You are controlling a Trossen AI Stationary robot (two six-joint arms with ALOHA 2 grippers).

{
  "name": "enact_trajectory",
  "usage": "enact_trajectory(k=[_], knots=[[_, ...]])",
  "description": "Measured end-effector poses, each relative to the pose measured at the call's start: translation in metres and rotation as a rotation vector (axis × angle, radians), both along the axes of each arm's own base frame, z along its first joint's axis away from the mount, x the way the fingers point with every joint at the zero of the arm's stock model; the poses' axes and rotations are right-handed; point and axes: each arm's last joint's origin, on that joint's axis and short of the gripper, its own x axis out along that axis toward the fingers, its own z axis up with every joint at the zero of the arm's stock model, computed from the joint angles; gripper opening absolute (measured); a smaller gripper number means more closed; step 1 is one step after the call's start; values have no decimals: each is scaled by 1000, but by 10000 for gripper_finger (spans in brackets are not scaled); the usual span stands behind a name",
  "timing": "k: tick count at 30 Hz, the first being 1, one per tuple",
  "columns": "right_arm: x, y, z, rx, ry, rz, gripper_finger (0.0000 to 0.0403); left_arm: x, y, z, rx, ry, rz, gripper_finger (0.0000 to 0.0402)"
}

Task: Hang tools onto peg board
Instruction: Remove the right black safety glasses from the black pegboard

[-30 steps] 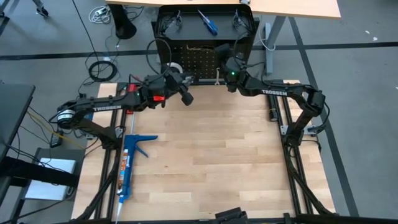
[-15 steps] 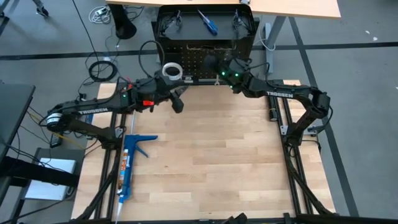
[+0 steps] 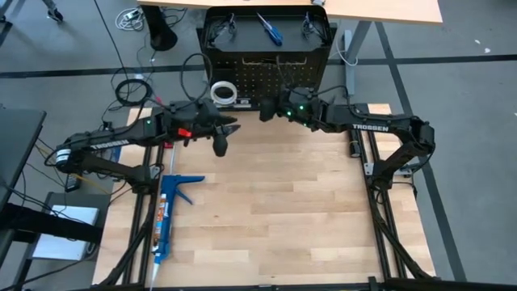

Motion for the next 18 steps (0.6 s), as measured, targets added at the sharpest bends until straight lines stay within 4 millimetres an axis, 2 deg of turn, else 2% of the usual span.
enact_trajectory(k=[5,9,14,18], knots=[[7,23,4,8,11,100,216,-6,-4,5,-48,87,-76,126],[5,47,25,-45,83,201,207,-22,-9,16,-22,126,-138,126],[-22,70,58,-85,108,216,204,-60,-18,36,57,43,-132,126],[-54,86,80,-105,87,243,203,-95,-24,37,92,4,-81,126]])
